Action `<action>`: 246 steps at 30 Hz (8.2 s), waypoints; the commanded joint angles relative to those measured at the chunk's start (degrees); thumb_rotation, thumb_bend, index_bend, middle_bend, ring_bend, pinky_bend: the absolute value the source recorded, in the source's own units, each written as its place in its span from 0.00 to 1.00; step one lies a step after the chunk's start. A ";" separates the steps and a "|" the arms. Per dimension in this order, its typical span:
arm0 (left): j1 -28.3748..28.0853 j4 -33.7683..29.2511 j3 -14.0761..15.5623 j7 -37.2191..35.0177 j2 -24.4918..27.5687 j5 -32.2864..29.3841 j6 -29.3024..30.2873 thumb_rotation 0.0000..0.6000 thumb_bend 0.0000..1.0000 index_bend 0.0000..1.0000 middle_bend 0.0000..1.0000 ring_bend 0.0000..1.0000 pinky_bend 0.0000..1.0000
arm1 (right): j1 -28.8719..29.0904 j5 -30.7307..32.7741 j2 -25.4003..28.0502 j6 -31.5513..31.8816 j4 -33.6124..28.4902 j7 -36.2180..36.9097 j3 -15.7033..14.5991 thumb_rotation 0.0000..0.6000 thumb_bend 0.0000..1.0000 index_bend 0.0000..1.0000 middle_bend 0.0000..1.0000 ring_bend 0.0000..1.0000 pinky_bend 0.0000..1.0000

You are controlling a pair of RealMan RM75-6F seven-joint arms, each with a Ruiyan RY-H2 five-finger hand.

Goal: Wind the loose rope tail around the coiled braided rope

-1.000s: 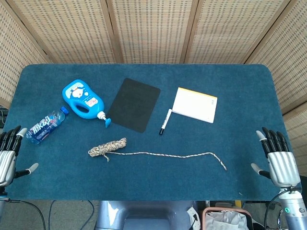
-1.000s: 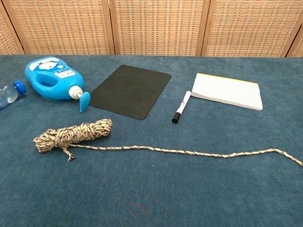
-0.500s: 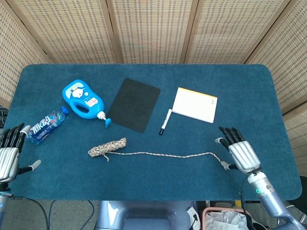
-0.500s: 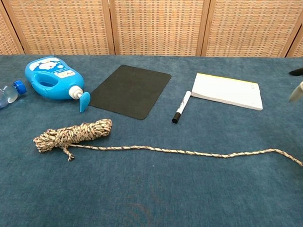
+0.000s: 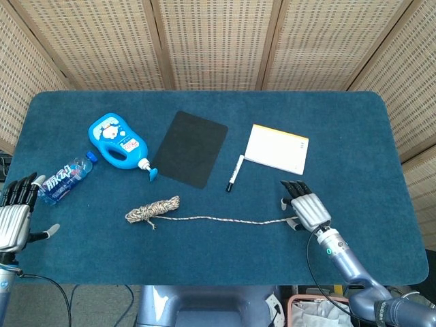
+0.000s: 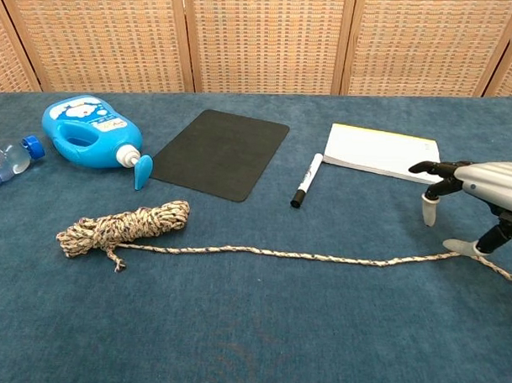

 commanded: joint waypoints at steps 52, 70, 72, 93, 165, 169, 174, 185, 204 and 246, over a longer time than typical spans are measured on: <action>0.02 0.13 0.23 -0.91 0.06 0.86 0.15 1.00 0.00 0.00 0.00 0.00 0.00 | -0.23 4.18 -4.05 -3.15 8.89 -2.71 -2.62 1.00 0.43 0.59 0.00 0.00 0.00; -0.90 0.47 0.76 -0.49 -0.99 0.84 -1.94 1.00 0.00 0.00 0.00 0.00 0.00 | -0.87 1.39 -3.97 0.30 8.91 1.22 -2.79 1.00 0.50 0.72 0.07 0.00 0.00; -1.67 0.36 0.87 -0.01 -1.34 1.18 -3.03 1.00 0.00 0.00 0.00 0.00 0.00 | -1.00 1.04 -3.71 0.92 8.45 1.75 -2.74 1.00 0.50 0.72 0.07 0.00 0.00; -16.14 7.73 -1.40 0.97 -17.06 -3.94 -23.20 1.00 0.16 0.16 0.18 0.06 0.17 | -1.54 -0.10 -2.10 3.63 6.31 2.32 -2.32 1.00 0.50 0.73 0.08 0.00 0.00; -31.38 21.99 -7.96 3.34 -24.41 -6.19 -26.33 1.00 0.73 0.59 0.51 0.47 0.66 | -1.24 -8.26 12.66 13.66 -16.38 1.15 0.25 1.00 0.51 0.74 0.10 0.00 0.00; -35.00 24.81 -9.41 3.69 -26.12 -5.84 -28.23 1.00 0.76 0.59 0.51 0.48 0.66 | 0.88 -7.00 18.35 11.07 -23.98 4.11 2.57 1.00 0.51 0.74 0.11 0.00 0.00; -39.06 29.28 -10.17 4.54 -28.48 -5.29 -30.41 1.00 0.77 0.60 0.52 0.48 0.66 | 3.68 -3.92 24.11 7.95 -30.52 7.37 6.53 1.00 0.51 0.75 0.12 0.00 0.00; -43.85 36.44 -8.96 -0.23 -33.16 -2.71 -32.51 1.00 0.77 0.61 0.53 0.49 0.66 | 11.13 9.62 36.06 -2.78 -40.66 18.97 16.85 1.00 0.51 0.75 0.13 0.00 0.00; -47.79 44.32 -6.17 -4.80 -38.84 0.75 -32.78 1.00 0.77 0.63 0.55 0.50 0.67 | 23.27 34.36 38.82 -12.75 -38.48 24.58 27.85 1.00 0.51 0.75 0.15 0.00 0.00; -46.95 43.85 7.84 -32.25 -34.81 19.10 -17.94 1.00 0.74 0.65 0.56 0.50 0.67 | 32.23 56.86 30.99 -19.36 -18.08 22.74 24.96 1.00 0.52 0.75 0.16 0.00 0.00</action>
